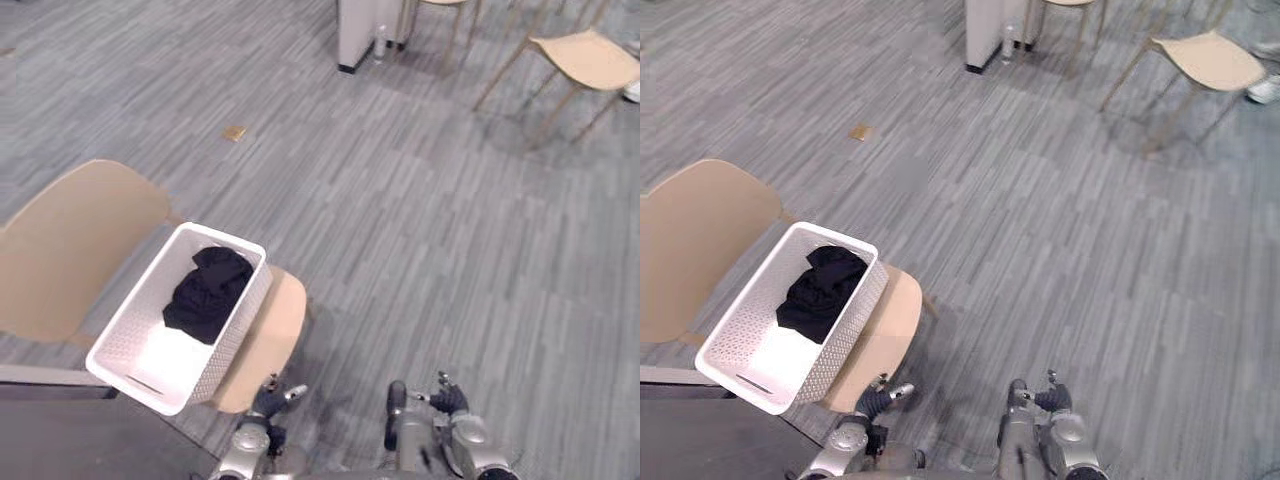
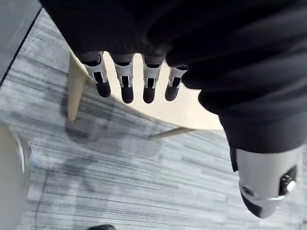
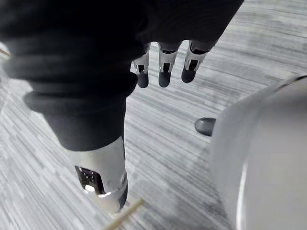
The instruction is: Pick up the laundry basket with both hands and put the clothes into the washing machine.
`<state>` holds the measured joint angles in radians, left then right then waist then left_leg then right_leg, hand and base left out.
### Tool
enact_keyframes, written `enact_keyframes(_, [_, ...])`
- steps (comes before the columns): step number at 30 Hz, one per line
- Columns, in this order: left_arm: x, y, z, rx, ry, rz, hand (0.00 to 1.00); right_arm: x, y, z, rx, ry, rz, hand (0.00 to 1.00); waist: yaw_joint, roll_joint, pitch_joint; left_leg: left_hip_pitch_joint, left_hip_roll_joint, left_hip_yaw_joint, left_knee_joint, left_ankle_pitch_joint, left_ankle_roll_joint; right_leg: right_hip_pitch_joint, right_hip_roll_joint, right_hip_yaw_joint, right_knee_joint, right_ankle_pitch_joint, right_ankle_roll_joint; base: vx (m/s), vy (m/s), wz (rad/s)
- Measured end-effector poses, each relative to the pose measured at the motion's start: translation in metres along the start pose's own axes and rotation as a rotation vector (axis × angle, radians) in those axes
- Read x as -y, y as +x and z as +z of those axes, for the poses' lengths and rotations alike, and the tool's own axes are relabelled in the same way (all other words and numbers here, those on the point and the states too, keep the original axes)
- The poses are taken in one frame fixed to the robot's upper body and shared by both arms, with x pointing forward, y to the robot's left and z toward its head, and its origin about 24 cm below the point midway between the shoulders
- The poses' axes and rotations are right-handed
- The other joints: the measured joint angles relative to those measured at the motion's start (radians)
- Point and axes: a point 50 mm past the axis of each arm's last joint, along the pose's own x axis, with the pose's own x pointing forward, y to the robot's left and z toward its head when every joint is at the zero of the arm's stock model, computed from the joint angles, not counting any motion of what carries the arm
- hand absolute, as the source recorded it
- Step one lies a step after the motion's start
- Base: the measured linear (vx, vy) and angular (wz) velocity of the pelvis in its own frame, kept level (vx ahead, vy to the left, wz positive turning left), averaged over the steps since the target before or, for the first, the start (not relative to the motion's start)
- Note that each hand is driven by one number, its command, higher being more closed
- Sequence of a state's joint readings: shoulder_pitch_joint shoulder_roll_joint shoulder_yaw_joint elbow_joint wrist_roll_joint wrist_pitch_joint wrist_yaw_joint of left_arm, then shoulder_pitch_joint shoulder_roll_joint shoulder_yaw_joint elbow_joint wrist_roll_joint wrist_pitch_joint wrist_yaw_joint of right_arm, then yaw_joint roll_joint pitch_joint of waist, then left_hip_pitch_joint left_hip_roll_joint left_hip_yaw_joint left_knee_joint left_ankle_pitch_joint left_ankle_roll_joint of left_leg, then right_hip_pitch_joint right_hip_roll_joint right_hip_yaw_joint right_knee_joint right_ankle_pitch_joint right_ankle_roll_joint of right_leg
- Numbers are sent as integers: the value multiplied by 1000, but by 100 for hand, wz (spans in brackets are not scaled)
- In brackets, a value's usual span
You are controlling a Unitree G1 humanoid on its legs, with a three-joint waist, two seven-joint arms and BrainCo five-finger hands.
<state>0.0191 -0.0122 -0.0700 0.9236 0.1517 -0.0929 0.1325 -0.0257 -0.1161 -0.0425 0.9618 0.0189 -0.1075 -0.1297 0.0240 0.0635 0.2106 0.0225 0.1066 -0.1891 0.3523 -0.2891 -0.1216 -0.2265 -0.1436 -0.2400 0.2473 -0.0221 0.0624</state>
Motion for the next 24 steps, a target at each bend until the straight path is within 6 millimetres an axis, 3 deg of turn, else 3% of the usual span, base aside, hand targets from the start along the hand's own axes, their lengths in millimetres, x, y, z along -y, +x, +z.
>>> enact_keyframes(2, [3,0,2,8,-1,-9,0,0,-1,-3,-7,3,-2,0,-7,-4,0,-32,29,44,37,29,-47,64,0,-83,-40,-10,-5,221,-203,151])
enact_keyframes(3, [3,0,2,9,7,-10,0,0,-2,-5,-11,4,-3,0,-4,-14,-1,-71,59,140,74,56,-64,123,-3,-152,-94,-10,-6,113,-128,143])
enact_keyframes(5, [3,0,2,10,33,-20,0,1,-1,-3,-5,5,-8,0,3,-19,-7,-104,104,322,87,52,-37,165,-10,-219,-134,-7,-6,93,-68,127])
enact_keyframes(6, [4,0,2,16,51,-27,0,3,0,1,5,19,-16,0,11,-26,-12,-129,114,469,56,52,-16,176,-26,-274,-147,-4,-1,76,54,114])
enact_keyframes(7, [2,1,6,27,54,-24,0,3,2,6,17,29,-21,0,16,-14,-20,-133,114,579,25,63,12,184,-42,-312,-148,-3,2,76,90,119])
enact_keyframes(8, [1,2,8,33,57,-20,0,3,2,5,14,29,-22,0,16,-15,-20,-133,110,619,14,69,27,191,-50,-337,-149,-1,6,79,152,125])
enact_keyframes(9, [-5,4,11,41,68,-8,0,5,2,7,18,32,-27,0,19,-27,-23,-136,91,643,-4,83,49,209,-69,-390,-162,7,16,48,104,95])
enact_keyframes(11, [-12,3,5,24,80,8,0,-1,3,9,26,42,-16,0,45,-47,-27,-133,63,614,-6,84,54,238,-82,-421,-177,11,24,76,146,77])
enact_keyframes(14, [-18,-1,-7,-7,84,18,0,3,3,10,25,44,-29,0,45,-54,-29,-105,9,568,-24,82,75,240,-189,-462,20,-23,68,119,265,80])
enact_keyframes(16, [-20,-1,-8,-15,89,21,0,6,3,9,22,39,-43,0,41,-65,-30,-70,-35,520,-56,71,104,200,-296,-448,258,-32,47,122,283,102])
enact_keyframes(17, [-20,-1,-8,-16,90,22,0,6,2,6,12,39,-45,0,35,-87,-32,-52,-65,470,-72,62,127,141,-363,-369,441,1,-30,142,110,133])
enact_keyframes(18, [-23,-1,-9,-19,96,29,0,5,1,1,0,40,-45,0,15,-89,-30,-48,-73,400,-75,50,148,63,-348,-223,559,-68,-34,151,45,140])
enact_keyframes(19, [-25,-1,-9,-20,100,34,0,5,0,1,1,41,-44,0,14,-93,-29,-48,-73,377,-75,50,148,42,-316,-171,575,-109,-23,148,-35,142])
enact_keyframes(21, [-29,-1,-10,-24,105,43,0,8,-2,4,32,41,-59,0,10,-102,-31,-47,-73,282,-76,52,145,-19,-174,9,506,-199,28,144,-59,124])
enact_keyframes(23, [-29,-1,-11,-26,105,43,0,11,-2,8,55,37,-77,0,-6,-99,-29,-48,-74,231,-77,55,137,-35,-110,77,388,-214,50,141,-122,105])
enact_keyframes(24, [-29,0,-9,-19,106,45,0,13,-2,14,80,35,-85,0,-11,-104,-32,-50,-78,194,-79,66,111,-39,-60,148,228,-189,73,128,-151,97])
